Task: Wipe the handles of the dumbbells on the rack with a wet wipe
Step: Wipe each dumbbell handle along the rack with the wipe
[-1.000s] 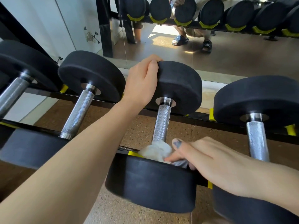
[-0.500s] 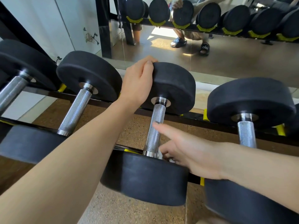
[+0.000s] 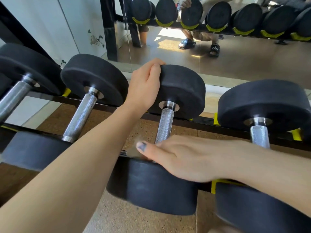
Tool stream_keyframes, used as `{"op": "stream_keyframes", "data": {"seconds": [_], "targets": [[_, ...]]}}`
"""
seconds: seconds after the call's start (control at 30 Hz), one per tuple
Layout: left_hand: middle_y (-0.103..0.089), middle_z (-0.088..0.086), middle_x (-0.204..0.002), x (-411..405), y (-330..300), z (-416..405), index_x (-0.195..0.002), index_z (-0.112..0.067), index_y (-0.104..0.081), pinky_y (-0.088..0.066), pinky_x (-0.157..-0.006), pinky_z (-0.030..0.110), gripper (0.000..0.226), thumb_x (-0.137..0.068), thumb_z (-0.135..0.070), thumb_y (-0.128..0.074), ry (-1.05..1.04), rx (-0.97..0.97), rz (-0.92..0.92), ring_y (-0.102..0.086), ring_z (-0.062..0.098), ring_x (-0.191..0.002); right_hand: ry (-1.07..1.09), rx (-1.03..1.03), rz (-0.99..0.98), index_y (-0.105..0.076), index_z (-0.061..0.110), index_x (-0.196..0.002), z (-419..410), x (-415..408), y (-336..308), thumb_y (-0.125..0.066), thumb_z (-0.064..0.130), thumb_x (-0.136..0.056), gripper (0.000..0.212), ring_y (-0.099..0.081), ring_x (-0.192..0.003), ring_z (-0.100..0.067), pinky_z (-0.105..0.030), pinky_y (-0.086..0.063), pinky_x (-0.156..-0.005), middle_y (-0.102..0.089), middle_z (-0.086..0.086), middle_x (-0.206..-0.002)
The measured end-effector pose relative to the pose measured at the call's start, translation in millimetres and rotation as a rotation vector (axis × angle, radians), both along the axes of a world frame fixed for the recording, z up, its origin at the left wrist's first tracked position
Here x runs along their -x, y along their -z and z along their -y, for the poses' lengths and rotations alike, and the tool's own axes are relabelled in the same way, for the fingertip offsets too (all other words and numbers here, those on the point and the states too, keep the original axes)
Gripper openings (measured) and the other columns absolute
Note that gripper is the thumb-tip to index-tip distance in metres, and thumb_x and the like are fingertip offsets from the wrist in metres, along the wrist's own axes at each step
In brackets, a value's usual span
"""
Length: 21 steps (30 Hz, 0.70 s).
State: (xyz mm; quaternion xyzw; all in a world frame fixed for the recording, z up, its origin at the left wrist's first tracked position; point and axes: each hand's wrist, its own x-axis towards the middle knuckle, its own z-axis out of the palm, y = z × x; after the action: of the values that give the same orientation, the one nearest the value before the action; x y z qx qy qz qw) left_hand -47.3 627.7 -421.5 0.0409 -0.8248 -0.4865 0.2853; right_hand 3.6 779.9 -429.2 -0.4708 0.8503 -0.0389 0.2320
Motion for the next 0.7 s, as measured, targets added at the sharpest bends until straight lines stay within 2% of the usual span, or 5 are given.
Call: {"op": "stream_keyframes", "data": {"seconds": [0.17,0.37,0.5,0.63,0.7], "targets": [[-0.061,-0.004,-0.088,0.5,0.6,1.8,-0.091,-0.024,-0.062,-0.045,-0.083,0.034,0.038,-0.103,-0.024,-0.026,0.007,0.016,-0.003,-0.057,0.012,-0.090,-0.092,0.058,-0.071,-0.066,0.017,-0.079,-1.4,-5.6,-29.5,0.004,0.076,-0.079,0.091,-0.058,-0.074,-0.023,-0.044,-0.050,-0.075,-0.063,-0.003,-0.077],[-0.058,-0.009,-0.084,0.3,-0.1,1.0,-0.087,-0.029,-0.059,-0.043,-0.078,0.030,0.035,-0.103,-0.024,-0.027,0.028,0.013,-0.008,-0.054,0.009,-0.086,-0.204,0.282,-0.541,-0.060,0.026,-0.086,-15.8,8.6,-16.8,-0.021,0.051,-0.100,0.049,-0.057,-0.068,-0.023,-0.034,-0.039,-0.053,-0.047,0.008,-0.084],[-0.057,-0.009,-0.084,0.7,2.2,2.1,-0.092,-0.029,-0.059,-0.040,-0.075,0.026,0.034,-0.105,-0.026,-0.027,0.044,0.015,0.000,-0.053,0.006,-0.082,-0.137,0.522,-0.542,-0.061,0.016,-0.093,-18.3,25.9,-10.5,-0.049,0.038,-0.097,0.026,-0.054,-0.066,-0.020,-0.030,-0.045,-0.053,-0.052,0.003,-0.093],[-0.060,-0.005,-0.089,1.1,3.5,4.2,-0.098,-0.024,-0.062,-0.044,-0.077,0.029,0.036,-0.106,-0.025,-0.027,0.052,0.025,-0.005,-0.056,0.010,-0.086,-0.108,0.498,-0.494,-0.054,0.016,-0.095,-17.0,31.3,-7.0,-0.048,0.035,-0.099,0.021,-0.050,-0.080,-0.015,-0.037,-0.046,-0.058,-0.047,-0.002,-0.123],[-0.061,-0.005,-0.090,1.4,3.6,4.3,-0.098,-0.024,-0.062,-0.045,-0.079,0.030,0.036,-0.107,-0.025,-0.027,0.045,0.027,-0.002,-0.057,0.010,-0.088,-0.122,0.502,-0.516,-0.050,0.017,-0.093,-13.7,34.4,-3.9,-0.048,0.034,-0.099,0.018,-0.048,-0.084,-0.014,-0.034,-0.042,-0.060,-0.048,0.001,-0.117]]}}
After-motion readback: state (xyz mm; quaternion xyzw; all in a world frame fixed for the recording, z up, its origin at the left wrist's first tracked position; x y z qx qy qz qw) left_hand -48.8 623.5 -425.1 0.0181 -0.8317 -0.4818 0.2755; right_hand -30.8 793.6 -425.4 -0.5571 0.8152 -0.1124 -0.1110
